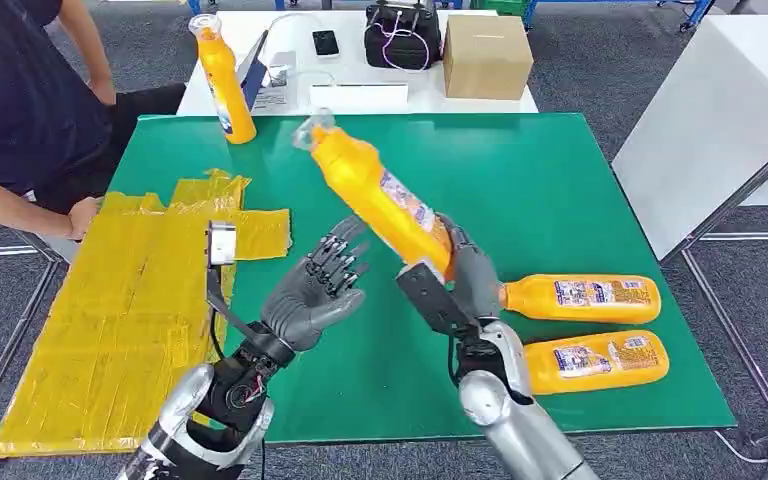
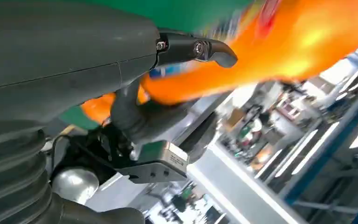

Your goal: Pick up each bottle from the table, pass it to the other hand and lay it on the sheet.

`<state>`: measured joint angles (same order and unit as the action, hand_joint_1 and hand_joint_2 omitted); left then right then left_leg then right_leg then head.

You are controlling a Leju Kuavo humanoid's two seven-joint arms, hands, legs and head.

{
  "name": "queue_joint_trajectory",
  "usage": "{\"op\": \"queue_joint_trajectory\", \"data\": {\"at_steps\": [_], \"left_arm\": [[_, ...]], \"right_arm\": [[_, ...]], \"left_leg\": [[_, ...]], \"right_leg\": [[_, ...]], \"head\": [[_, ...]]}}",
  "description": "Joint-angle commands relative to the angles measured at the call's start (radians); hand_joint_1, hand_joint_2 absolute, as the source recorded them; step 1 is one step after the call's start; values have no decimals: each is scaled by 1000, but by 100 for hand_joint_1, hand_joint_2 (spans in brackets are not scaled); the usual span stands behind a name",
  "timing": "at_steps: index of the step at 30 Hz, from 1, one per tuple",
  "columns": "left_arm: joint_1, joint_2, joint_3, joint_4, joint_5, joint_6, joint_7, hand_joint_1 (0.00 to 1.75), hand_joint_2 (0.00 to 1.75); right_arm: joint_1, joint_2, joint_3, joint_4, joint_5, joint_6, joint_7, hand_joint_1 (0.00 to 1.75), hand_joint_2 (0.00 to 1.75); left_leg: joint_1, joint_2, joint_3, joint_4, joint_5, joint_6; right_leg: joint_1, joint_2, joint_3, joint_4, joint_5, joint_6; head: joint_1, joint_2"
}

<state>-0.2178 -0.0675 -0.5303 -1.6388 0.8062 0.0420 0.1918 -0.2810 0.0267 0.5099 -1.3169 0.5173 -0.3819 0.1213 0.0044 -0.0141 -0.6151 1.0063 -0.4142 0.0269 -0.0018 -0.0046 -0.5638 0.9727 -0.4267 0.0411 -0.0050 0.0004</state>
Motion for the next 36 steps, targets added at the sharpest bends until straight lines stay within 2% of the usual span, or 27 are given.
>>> {"op": "queue_joint_trajectory", "data": {"at_steps": [1,7,14,17,21,32,36], "left_arm": [[26,23,97,-60,-65,23,-57,0,175],[38,28,87,-60,-65,23,-59,0,175],[34,25,66,-48,-58,22,-55,0,175],[5,12,31,-14,-2,17,-7,0,175],[-34,-5,-4,-1,9,42,-16,0,175],[-37,-4,-8,-11,6,51,-16,0,175],[-48,-15,-23,-20,-15,66,-38,0,175]], "right_arm": [[84,-38,-259,-102,-61,-18,-54,175,175],[120,-31,-274,-216,-64,-36,-77,175,175],[110,-22,-215,-228,-52,-20,-96,175,175],[88,-6,-128,-221,57,-32,-95,175,175],[26,-6,-33,-165,70,-43,-79,175,175],[21,-10,-28,-158,69,-46,-76,175,175],[3,-3,13,-128,75,-44,-75,175,175]], "left_leg": [[0,-1,1,0,-1,-1],[0,1,2,1,-2,-1],[0,3,3,1,-2,-1],[0,3,3,0,-2,-1],[0,3,1,0,-1,-1],[0,2,4,0,-2,-1],[0,2,1,0,-1,-1]], "right_leg": [[0,-1,2,0,-1,0],[0,1,2,1,-2,-1],[0,1,3,1,-2,-1],[0,2,2,1,-1,-1],[0,2,0,1,-1,-1],[0,1,3,0,-2,-1],[0,1,0,0,0,0]], "head": [[0,0],[0,0],[0,0],[0,0],[0,0],[0,0],[0,0]]}}
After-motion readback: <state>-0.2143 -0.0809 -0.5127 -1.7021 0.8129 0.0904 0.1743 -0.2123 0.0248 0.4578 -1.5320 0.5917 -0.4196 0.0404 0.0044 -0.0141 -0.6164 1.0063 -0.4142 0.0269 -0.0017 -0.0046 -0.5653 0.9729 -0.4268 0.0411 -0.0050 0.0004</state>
